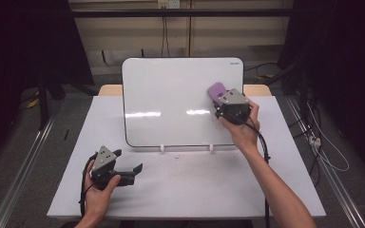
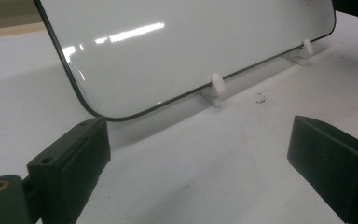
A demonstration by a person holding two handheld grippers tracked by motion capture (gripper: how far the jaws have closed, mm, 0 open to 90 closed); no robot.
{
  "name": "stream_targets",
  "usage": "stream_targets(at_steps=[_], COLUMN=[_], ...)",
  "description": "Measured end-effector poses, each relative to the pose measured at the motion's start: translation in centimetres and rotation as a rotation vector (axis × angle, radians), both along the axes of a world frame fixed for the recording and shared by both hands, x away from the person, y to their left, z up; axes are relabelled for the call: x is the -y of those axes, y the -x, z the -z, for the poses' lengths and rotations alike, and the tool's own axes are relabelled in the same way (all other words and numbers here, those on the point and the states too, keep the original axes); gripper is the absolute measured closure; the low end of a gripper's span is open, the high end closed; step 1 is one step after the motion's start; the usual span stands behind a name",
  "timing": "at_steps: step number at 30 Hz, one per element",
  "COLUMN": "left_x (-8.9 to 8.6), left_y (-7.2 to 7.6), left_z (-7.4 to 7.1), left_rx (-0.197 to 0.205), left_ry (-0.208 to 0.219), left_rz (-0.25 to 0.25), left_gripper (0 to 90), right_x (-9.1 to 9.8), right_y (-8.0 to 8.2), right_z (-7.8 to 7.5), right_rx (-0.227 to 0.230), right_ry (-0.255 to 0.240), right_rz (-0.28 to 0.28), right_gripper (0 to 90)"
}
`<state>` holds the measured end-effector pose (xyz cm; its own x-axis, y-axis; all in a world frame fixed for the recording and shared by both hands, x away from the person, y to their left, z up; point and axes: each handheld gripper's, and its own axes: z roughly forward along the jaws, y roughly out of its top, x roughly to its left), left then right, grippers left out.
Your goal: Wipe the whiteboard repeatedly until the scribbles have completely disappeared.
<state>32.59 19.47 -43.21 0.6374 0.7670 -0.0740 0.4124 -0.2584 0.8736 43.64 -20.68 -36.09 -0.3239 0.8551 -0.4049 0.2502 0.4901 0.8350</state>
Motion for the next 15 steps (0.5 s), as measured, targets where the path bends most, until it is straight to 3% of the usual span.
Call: stream_targets(at_steps=[8,15], left_x=[-0.1,0.1], left_y=[0.0,0.0], left_z=[0.0,0.0], left_rx=[0.001,-0.004], left_ry=[0.007,0.003], left_rz=[0.0,-0.002], left_gripper=[5.6,5.6], right_x=[3.5,2.8], right_y=[-1.2,0.5], right_z=[-1.8,0.1], right_rx=[0.026,0.024], right_ry=[-0.027,0.026], right_rz=[0.099,0.065], right_gripper=[41.9,41.9])
